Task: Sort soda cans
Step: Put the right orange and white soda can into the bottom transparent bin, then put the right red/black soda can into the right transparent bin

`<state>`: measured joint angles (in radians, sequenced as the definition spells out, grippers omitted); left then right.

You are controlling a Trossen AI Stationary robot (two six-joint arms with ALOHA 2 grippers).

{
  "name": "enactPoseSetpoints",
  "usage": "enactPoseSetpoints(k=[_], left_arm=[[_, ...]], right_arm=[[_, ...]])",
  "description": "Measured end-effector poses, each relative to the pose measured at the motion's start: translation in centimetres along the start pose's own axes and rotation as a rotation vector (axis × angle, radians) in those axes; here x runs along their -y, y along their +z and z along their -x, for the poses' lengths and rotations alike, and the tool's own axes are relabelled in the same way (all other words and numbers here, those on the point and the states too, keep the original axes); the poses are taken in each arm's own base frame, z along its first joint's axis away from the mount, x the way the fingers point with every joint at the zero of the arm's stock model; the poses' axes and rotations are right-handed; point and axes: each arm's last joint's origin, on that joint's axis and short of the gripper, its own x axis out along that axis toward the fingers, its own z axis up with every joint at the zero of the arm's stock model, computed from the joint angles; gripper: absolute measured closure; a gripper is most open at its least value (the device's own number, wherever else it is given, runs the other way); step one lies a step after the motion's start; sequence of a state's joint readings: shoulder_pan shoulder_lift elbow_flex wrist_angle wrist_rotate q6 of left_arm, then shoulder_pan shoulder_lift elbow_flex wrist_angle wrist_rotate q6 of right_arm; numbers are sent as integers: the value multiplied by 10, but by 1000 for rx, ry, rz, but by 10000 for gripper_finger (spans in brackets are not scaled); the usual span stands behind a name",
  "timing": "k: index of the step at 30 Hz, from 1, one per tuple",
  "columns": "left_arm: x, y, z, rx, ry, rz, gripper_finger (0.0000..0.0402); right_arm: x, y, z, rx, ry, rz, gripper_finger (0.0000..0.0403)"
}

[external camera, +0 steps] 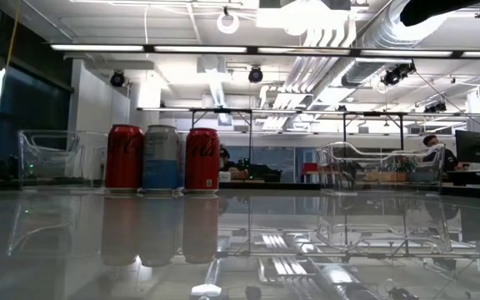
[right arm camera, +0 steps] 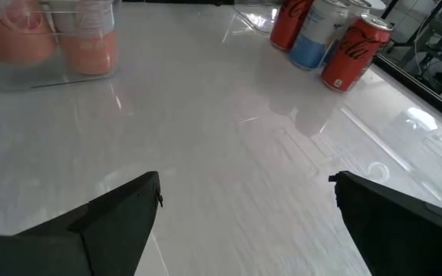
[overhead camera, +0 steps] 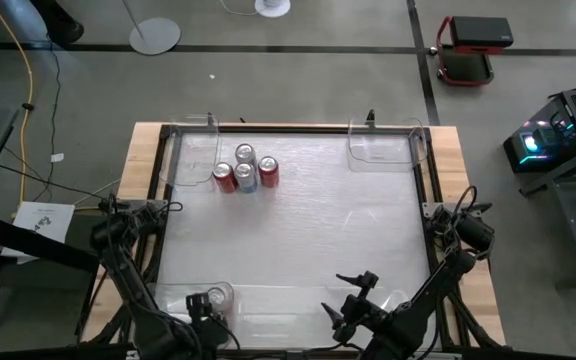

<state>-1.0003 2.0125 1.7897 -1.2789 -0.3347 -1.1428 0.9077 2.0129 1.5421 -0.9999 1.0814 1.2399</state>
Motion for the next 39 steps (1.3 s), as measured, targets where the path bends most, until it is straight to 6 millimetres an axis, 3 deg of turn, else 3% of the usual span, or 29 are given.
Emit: enactPoseSetpoints(k=[7,18,25,33,39], left_arm=[[3,-5,-14,10,-15,1,106],[4,-3,-13,69,-17,18,56],[4,-2,-12,73,-23,22,50],[-9,6,21,187,-93,71,49],[-33,14,61,388,-104,106,48]], right_arm=[[-1,0,0,-9,6,-6,23],[-1,0,0,-13,12,-14,23],[-2,0,0,-23,17,-17,23],[-3,4,2,-11,21,-29,23],[-1,15,6,-46,21,3,23]])
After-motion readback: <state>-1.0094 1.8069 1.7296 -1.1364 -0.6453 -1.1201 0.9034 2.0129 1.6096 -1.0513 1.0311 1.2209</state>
